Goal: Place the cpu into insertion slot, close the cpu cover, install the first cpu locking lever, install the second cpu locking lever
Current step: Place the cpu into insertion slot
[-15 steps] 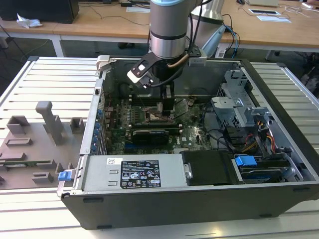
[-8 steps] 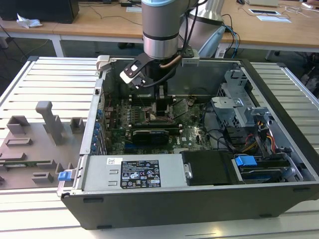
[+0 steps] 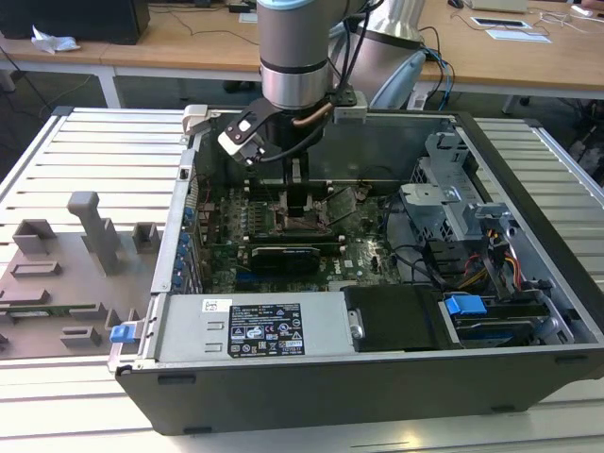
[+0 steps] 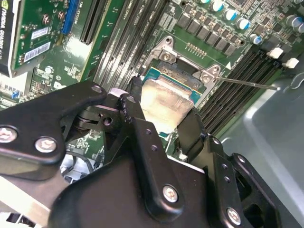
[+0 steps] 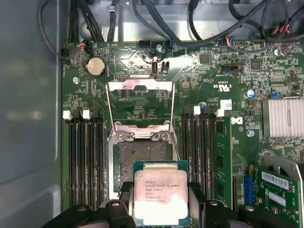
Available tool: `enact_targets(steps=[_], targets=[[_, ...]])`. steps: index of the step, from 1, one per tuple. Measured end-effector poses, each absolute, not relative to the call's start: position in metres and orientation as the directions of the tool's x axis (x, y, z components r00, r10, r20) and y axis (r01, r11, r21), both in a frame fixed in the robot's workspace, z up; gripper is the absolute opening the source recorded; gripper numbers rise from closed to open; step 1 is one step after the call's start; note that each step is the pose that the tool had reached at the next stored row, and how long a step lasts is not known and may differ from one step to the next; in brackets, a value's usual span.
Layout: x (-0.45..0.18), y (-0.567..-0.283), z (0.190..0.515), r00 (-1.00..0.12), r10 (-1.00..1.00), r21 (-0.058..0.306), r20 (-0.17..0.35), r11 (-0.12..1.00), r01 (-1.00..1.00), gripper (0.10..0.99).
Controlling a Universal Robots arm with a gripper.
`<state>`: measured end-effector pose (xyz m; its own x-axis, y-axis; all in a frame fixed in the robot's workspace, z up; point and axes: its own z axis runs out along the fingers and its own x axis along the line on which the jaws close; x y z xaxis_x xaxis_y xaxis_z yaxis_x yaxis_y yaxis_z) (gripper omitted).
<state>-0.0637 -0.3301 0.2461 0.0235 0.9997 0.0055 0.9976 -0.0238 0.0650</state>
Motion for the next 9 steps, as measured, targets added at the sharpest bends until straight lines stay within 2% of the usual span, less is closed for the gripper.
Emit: enact_targets(steps=[9], targets=[[-0.0664, -0.3290, 0.2368, 0.023, 1.000, 0.065, 0.006, -0.024, 0.998, 0.545]])
